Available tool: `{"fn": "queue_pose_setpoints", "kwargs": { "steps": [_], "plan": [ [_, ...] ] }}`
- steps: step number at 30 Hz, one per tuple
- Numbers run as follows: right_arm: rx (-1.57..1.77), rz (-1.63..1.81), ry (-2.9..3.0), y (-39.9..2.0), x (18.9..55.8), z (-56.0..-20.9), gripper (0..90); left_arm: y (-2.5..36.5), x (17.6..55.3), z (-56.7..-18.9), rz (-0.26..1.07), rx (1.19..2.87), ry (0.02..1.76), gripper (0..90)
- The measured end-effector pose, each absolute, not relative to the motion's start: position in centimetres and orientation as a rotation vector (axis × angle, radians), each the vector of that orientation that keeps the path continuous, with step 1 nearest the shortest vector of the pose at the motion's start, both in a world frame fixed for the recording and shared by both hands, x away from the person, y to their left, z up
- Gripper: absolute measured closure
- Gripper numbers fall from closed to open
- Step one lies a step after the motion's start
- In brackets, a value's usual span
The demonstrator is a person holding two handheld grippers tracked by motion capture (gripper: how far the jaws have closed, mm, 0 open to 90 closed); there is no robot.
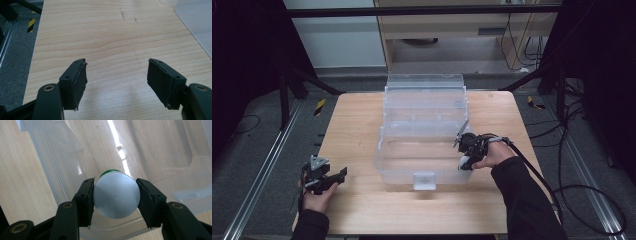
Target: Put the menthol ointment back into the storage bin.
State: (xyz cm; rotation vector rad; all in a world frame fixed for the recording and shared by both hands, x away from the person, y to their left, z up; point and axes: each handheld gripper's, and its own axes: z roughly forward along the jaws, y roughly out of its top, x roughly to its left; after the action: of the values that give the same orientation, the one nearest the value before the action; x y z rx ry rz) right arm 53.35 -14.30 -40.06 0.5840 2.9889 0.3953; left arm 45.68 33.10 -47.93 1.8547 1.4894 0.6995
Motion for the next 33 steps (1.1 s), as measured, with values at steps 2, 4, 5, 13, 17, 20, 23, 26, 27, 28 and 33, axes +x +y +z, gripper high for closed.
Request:
{"fn": "queue_pose_setpoints", "kwargs": {
  "steps": [2,4,5,13,17,20,23,26,27,28,33],
  "plan": [
    [0.592,0.401,2.992,-14.32,53.33,-40.20,50.3,33.10,45.69,-47.94,0.700,1.856,1.489,31.6],
    [0.578,0.392,2.993,-14.29,53.33,-40.39,50.3,33.09,45.68,-47.94,0.700,1.856,1.490,31.6],
    [0.574,0.391,2.991,-14.28,53.32,-40.40,50.3,33.09,45.68,-47.93,0.700,1.855,1.489,31.6],
    [0.555,0.405,2.986,-14.40,53.28,-40.44,50.1,33.11,45.69,-47.95,0.699,1.856,1.490,31.5],
    [0.557,0.400,2.985,-14.37,53.21,-40.43,50.0,33.12,45.68,-47.94,0.700,1.856,1.490,31.6],
    [0.558,0.400,2.985,-14.35,53.21,-40.45,50.0,33.12,45.68,-47.94,0.699,1.856,1.490,31.6],
    [0.562,0.400,2.984,-14.35,53.19,-40.45,49.9,33.12,45.68,-47.93,0.699,1.855,1.491,31.6],
    [0.559,0.396,2.986,-14.32,53.21,-40.45,49.9,33.13,45.69,-47.94,0.699,1.856,1.491,31.6],
    [0.566,0.391,2.987,-14.29,53.19,-40.43,49.8,33.13,45.69,-47.94,0.699,1.856,1.491,31.6],
    [0.562,0.392,2.987,-14.30,53.20,-40.43,49.7,33.13,45.69,-47.93,0.699,1.856,1.491,31.6],
    [0.571,0.393,2.994,-14.29,53.16,-40.40,49.8,33.14,45.69,-47.92,0.700,1.855,1.491,31.6]
  ]
}}
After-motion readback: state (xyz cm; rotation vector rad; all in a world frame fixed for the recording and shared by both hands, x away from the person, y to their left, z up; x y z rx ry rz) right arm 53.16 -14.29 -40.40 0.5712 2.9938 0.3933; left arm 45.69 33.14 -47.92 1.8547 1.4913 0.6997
